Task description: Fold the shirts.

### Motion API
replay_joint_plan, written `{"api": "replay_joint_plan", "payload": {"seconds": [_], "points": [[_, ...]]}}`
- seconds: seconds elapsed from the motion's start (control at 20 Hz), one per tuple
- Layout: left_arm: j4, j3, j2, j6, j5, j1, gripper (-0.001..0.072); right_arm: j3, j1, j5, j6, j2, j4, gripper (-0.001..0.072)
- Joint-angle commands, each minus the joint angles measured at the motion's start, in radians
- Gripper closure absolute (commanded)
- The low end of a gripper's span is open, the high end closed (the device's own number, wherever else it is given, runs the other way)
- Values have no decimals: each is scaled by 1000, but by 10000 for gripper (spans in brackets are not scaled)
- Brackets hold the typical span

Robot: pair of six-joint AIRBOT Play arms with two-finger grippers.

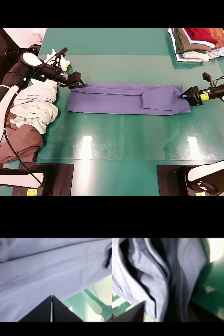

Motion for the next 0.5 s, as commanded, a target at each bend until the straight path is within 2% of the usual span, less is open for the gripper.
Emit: {"api": "replay_joint_plan", "payload": {"seconds": [0.0, 0.05, 0.1, 0.15, 0.3, 0.45], "points": [[0, 1, -7, -20, 49, -66, 686, 16, 45, -10, -7, -37, -7, 308], [0, 1, -12, -32, 72, -79, 687, 16, 54, -17, -16, -37, -5, 419], [0, 2, -14, -55, 101, -93, 687, 16, 61, -17, -32, -36, -5, 574], [-2, 3, -17, -65, 127, -106, 686, 16, 60, -12, -33, -36, -5, 681], [-8, 8, -37, -68, 190, -149, 687, 16, 60, 30, -29, -13, -5, 699], [-11, 80, -109, -74, 187, -197, 687, 23, 64, 34, 1, 80, -4, 699]]}}
